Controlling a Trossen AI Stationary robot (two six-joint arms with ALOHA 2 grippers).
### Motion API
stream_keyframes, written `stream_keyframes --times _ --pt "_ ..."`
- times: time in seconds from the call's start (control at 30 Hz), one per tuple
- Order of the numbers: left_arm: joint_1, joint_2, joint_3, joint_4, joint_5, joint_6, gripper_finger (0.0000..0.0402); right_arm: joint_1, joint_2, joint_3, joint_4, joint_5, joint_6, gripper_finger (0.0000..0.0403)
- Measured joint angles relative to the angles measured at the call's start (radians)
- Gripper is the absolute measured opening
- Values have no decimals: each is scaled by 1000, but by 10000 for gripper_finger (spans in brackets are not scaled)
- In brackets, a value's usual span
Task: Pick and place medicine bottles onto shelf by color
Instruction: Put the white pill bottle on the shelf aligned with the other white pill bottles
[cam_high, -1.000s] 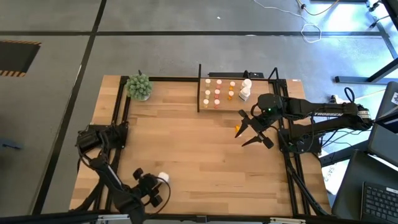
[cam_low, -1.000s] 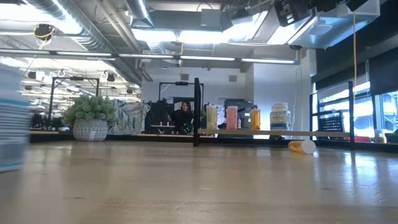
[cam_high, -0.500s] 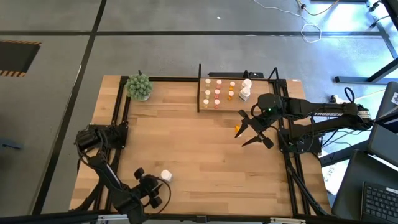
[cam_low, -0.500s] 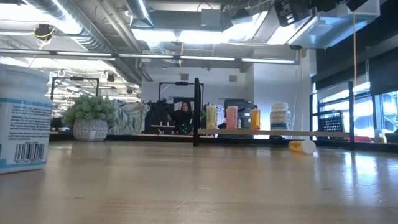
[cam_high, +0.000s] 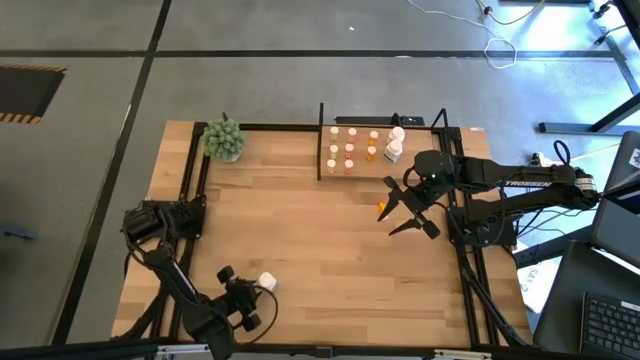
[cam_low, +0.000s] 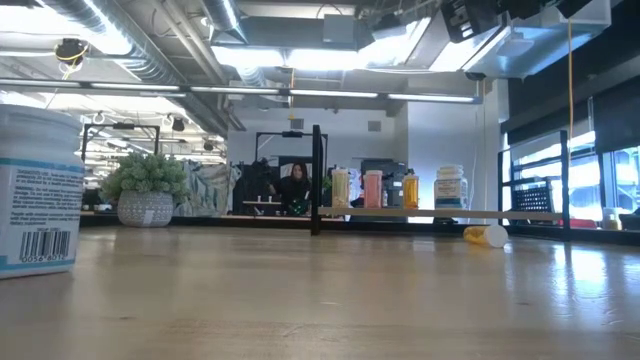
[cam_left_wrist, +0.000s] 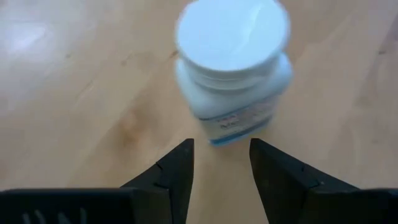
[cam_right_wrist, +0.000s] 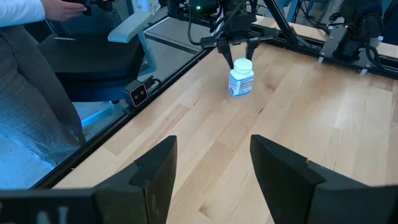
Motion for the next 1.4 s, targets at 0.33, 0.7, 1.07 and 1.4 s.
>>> stream_keyframes --times 0.33,0.7,1.07,1.4 --pt "-28 -65 0 -5 -19 -6 150 0 0 0 0 0 0 207" --pt "-61 -258 1 -15 -66 37 150 0 0 0 0 0 0 207" --pt "10 -322 -10 -162 153 0 150 0 0 0 0 0 0 207" --pt "75 -241 -92 159 178 3 150 0 0 0 0 0 0 207"
